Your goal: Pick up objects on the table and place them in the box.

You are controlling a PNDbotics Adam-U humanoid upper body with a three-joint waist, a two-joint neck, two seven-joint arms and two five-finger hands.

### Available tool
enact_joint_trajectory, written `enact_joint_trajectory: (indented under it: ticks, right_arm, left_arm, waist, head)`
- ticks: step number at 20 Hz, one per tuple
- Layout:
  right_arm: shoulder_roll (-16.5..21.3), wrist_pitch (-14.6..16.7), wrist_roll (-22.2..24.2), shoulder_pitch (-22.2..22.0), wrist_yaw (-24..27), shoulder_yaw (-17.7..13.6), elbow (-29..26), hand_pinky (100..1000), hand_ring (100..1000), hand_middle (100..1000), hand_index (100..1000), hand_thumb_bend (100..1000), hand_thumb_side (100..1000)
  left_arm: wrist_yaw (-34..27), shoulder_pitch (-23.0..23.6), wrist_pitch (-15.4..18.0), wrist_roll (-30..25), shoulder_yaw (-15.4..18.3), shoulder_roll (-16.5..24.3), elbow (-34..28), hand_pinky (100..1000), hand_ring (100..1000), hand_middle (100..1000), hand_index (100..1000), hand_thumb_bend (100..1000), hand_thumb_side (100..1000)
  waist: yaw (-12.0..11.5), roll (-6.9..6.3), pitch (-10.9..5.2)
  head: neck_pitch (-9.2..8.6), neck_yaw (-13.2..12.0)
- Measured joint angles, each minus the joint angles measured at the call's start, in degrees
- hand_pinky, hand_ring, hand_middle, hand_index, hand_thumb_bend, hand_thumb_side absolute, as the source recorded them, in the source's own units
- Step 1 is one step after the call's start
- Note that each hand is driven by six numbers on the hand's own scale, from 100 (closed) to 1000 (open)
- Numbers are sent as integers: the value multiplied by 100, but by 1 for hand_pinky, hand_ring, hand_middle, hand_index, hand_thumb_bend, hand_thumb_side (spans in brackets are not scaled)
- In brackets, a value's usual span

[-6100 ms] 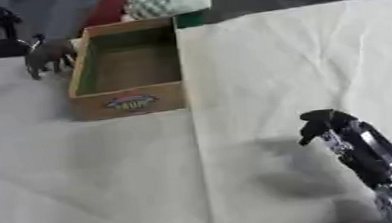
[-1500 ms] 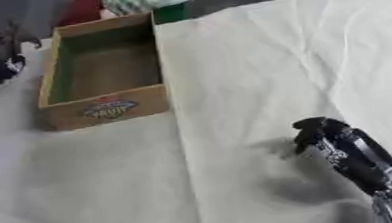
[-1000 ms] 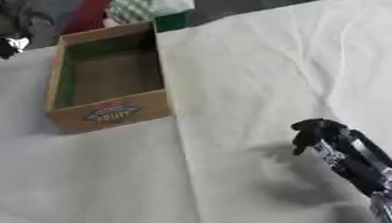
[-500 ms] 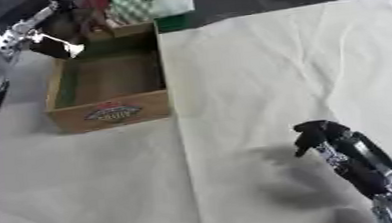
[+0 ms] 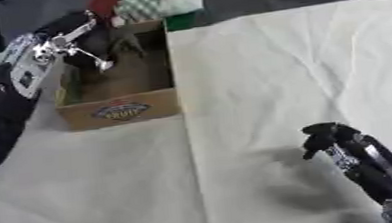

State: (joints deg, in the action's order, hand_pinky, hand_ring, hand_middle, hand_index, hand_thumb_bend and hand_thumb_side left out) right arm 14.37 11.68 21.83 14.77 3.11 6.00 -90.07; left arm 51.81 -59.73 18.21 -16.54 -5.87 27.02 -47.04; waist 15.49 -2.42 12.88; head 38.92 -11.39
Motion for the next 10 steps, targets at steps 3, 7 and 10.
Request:
enact_joint_trajectory:
  ticks: [3, 7, 10]
  right_arm:
    - [-1, -1, 1, 0, 0, 0, 0, 757, 537, 548, 754, 100, 682]
    - [-2, -1, 1, 0, 0, 0, 0, 757, 538, 548, 754, 100, 684]
    - [-3, -1, 1, 0, 0, 0, 1, 757, 537, 548, 754, 100, 685]
  left_arm:
    - [71, 30, 80, -164, -18, -34, 62, 662, 535, 518, 613, 186, 100]
    - [176, 55, 173, -445, -33, -34, 100, 734, 675, 663, 747, 531, 356]
    - [246, 78, 229, -612, -31, -31, 99, 782, 755, 751, 795, 681, 515]
  waist:
    - [-8, 0, 0]
    - [-18, 0, 0]
    - [-29, -6, 0]
  head:
    - [46, -38]
    - [83, -58]
    - [84, -58]
